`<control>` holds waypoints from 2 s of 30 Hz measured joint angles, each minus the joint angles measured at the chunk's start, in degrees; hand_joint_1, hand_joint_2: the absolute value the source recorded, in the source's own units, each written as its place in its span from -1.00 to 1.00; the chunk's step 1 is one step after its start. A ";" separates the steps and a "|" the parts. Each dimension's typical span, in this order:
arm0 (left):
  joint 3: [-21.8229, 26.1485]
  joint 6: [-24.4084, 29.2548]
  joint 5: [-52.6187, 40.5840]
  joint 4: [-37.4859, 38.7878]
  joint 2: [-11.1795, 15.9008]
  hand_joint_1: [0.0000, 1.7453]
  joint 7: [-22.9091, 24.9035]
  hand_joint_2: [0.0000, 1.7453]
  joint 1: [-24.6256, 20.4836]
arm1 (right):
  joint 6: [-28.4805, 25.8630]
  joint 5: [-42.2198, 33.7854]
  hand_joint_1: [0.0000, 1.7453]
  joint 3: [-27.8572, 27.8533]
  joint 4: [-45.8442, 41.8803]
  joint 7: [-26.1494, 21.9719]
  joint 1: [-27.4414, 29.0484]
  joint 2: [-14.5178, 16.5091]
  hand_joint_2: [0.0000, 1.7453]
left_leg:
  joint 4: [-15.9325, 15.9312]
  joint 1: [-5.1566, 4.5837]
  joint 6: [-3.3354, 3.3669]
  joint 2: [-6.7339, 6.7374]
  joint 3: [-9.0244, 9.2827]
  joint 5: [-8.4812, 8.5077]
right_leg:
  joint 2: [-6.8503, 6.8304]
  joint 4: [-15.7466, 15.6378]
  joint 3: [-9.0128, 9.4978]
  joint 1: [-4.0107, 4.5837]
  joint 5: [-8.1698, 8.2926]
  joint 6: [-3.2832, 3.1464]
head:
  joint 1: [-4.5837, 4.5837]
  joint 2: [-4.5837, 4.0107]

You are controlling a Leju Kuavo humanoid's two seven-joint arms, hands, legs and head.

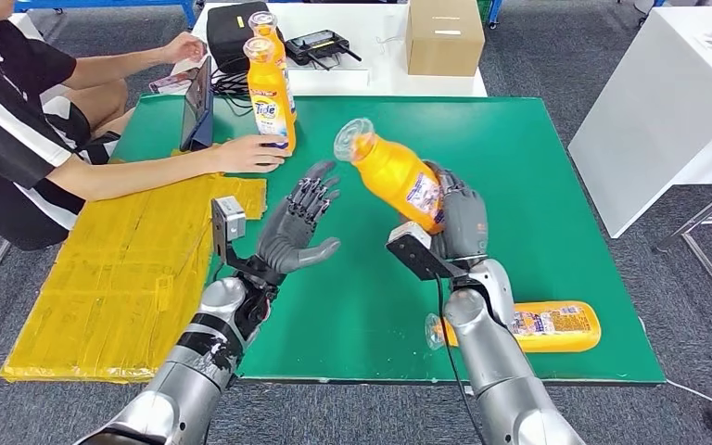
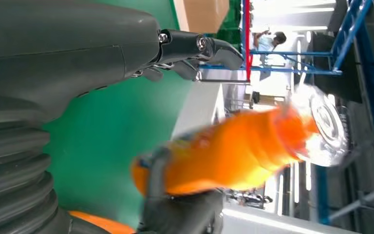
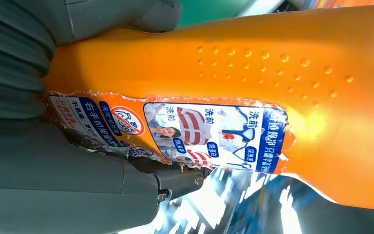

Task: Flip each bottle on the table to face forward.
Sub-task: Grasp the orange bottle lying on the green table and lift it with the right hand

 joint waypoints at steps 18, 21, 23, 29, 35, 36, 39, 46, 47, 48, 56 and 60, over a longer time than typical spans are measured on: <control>-5.27 19.97 -8.54 -3.40 -1.56 1.00 -0.39 1.00 0.06 | 7.78 -2.38 1.00 13.13 8.87 1.83 -1.77 5.85 1.00 | 0.00 -0.01 -0.01 0.01 -0.02 0.01 | 0.00 0.00 -0.03 0.00 0.00 0.00 | -0.01 0.00; -6.43 27.53 -13.91 -6.04 -2.26 1.00 -0.51 1.00 1.85 | 7.41 -2.44 1.00 14.15 8.86 2.50 -2.03 5.86 1.00 | 0.00 -0.02 -0.01 0.00 -0.03 0.00 | 0.00 0.00 -0.03 0.00 0.00 0.00 | 0.01 0.00; -7.03 29.64 -15.41 -7.43 -2.59 1.00 -0.47 1.00 2.73 | 7.37 -2.50 1.00 14.61 8.85 2.59 -2.07 5.86 1.00 | 0.00 -0.03 0.00 0.01 -0.04 0.00 | 0.00 -0.01 -0.04 0.00 0.00 0.00 | 0.01 0.00; -7.67 33.71 -17.12 -9.94 -3.08 1.00 -0.79 1.00 4.38 | 7.38 -3.01 1.00 15.13 8.79 2.37 -2.08 5.86 1.00 | 0.00 -0.02 0.00 0.01 -0.03 0.00 | 0.01 -0.02 -0.06 0.00 0.00 0.00 | 0.00 0.00; -8.08 36.53 -18.15 -12.24 -3.55 1.00 -0.91 1.00 5.63 | 7.38 -3.44 0.59 15.23 8.71 1.60 -2.06 5.90 1.00 | 0.00 -0.01 -0.01 0.02 -0.01 0.00 | 0.01 -0.01 -0.06 0.01 0.00 0.00 | -0.01 0.00; -8.11 36.78 -18.20 -12.48 -3.59 1.00 -0.92 1.00 5.76 | 7.38 -3.44 0.10 15.27 8.67 1.58 -2.07 5.90 1.00 | 0.00 -0.01 -0.01 0.02 -0.01 0.00 | 0.01 -0.01 -0.06 0.01 0.00 0.00 | 0.00 0.00; -8.25 37.57 -18.54 -13.04 -3.60 1.00 -0.89 1.00 5.91 | 6.97 -3.27 -1.00 15.45 8.59 1.58 -2.02 5.93 1.00 | 0.00 -0.01 -0.01 0.02 -0.02 0.00 | 0.01 -0.01 -0.06 0.01 0.00 0.00 | -0.01 0.00; -7.28 44.40 -23.78 -12.76 -3.24 1.00 1.58 1.00 2.75 | 4.91 -1.34 -1.00 15.88 6.85 2.66 -0.46 5.49 1.00 | 0.00 -0.02 -0.01 -0.01 -0.06 0.00 | 0.00 -0.01 -0.06 0.00 0.00 0.00 | 0.01 0.00; -6.78 46.33 -25.61 -11.96 -3.00 1.00 2.09 1.00 1.62 | 4.72 -0.81 -1.00 15.96 6.07 3.04 -0.21 5.33 1.00 | 0.00 -0.02 -0.01 -0.01 -0.06 0.00 | 0.01 -0.01 -0.06 0.00 0.00 0.00 | 0.01 0.00; -6.21 48.65 -27.88 -10.84 -2.69 1.00 2.56 1.00 0.39 | 4.54 -0.24 -1.00 16.04 5.22 3.45 0.03 5.17 1.00 | 0.00 -0.02 -0.01 0.00 -0.05 0.00 | 0.01 -0.01 -0.06 0.00 0.00 0.00 | 0.00 0.00; -2.17 66.21 -63.61 4.60 1.04 1.00 15.13 1.00 -8.07 | 3.75 3.77 -1.00 17.96 -4.79 7.97 3.28 2.38 1.00 | 0.00 0.01 -0.02 0.03 -0.03 0.02 | 0.02 0.02 -0.06 0.00 0.00 0.00 | 0.01 0.00; -1.48 66.66 -80.28 11.37 4.13 1.00 25.32 1.00 -9.21 | 4.87 6.36 -1.00 19.32 -8.34 11.50 4.17 0.02 1.00 | 0.00 0.00 -0.02 0.07 -0.03 0.02 | 0.04 0.02 -0.06 0.00 0.00 0.00 | 0.01 0.00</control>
